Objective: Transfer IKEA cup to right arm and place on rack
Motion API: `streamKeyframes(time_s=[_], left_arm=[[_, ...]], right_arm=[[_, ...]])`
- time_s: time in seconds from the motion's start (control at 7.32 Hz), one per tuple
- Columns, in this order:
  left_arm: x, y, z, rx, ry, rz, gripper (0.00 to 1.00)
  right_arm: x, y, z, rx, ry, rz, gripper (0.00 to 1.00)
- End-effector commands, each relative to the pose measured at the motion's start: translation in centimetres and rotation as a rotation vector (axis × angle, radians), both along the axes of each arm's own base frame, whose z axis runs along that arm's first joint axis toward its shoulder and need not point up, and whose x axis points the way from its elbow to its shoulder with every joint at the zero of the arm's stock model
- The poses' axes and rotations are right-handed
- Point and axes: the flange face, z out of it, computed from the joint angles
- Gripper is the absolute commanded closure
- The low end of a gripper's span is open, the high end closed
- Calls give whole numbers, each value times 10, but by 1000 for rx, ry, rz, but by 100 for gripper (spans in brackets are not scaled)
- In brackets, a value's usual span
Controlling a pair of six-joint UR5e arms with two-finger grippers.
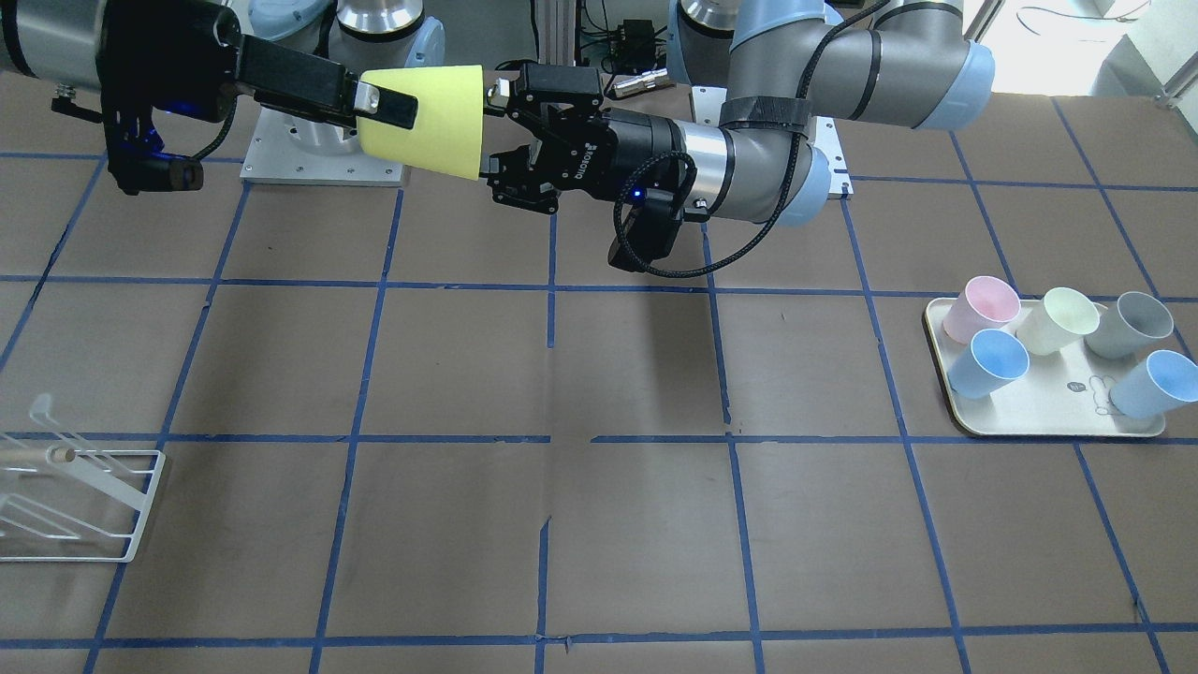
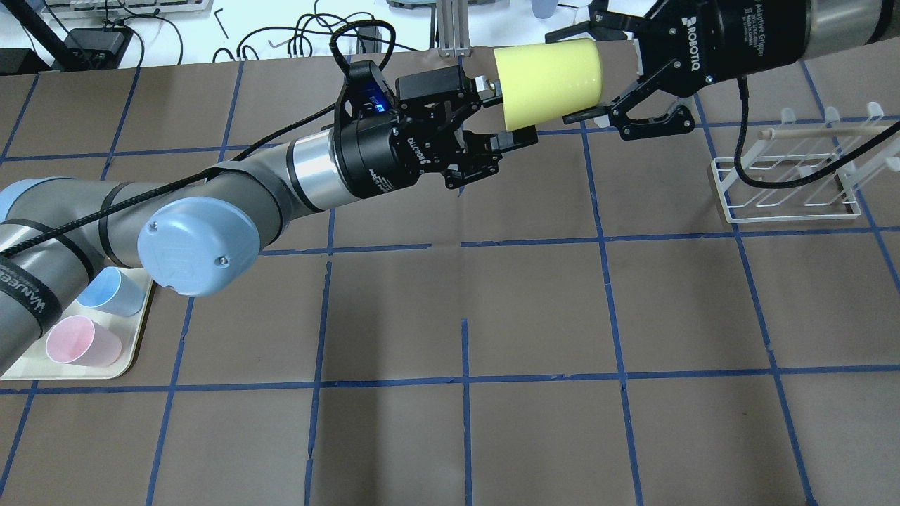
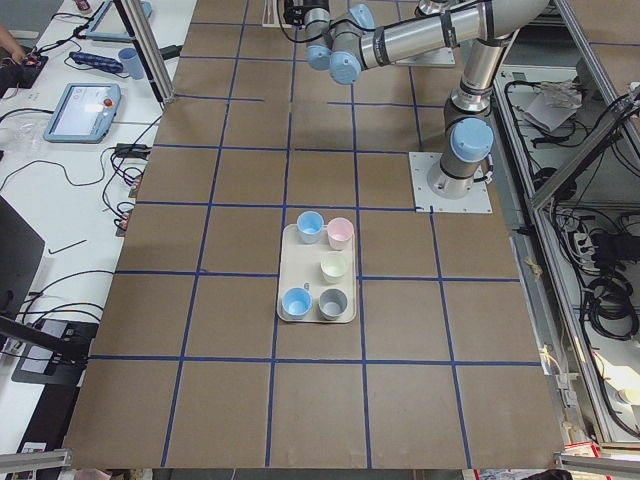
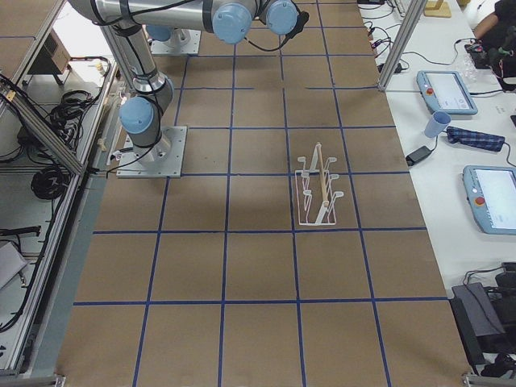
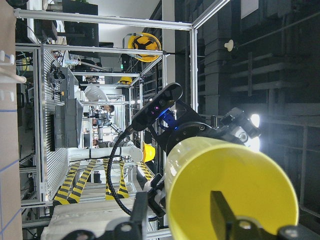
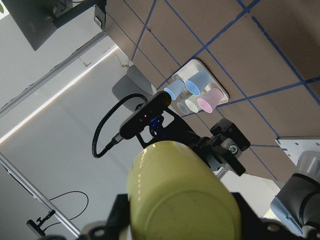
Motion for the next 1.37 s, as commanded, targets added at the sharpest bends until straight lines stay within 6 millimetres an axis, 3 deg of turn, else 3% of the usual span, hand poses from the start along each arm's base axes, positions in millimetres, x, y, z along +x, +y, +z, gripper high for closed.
streamKeyframes(time_s=[0.0,0.27,0.68,0.82,1.09,1.23], left_arm=[[6,0,7,11,-4,0,26],[27,-8,12,30,-13,28,20],[58,-21,3,43,-96,37,18],[76,-24,-1,38,-155,37,16],[134,-34,-20,36,-371,18,15],[148,-34,-27,34,-503,-22,15]], right_arm=[[-4,-4,0,-5,4,-5,69],[-11,-7,1,-25,40,5,70],[-25,-12,24,-115,218,74,70],[-31,-14,23,-133,312,108,70],[-49,-25,23,-224,546,154,70],[-62,-37,15,-249,675,179,70]])
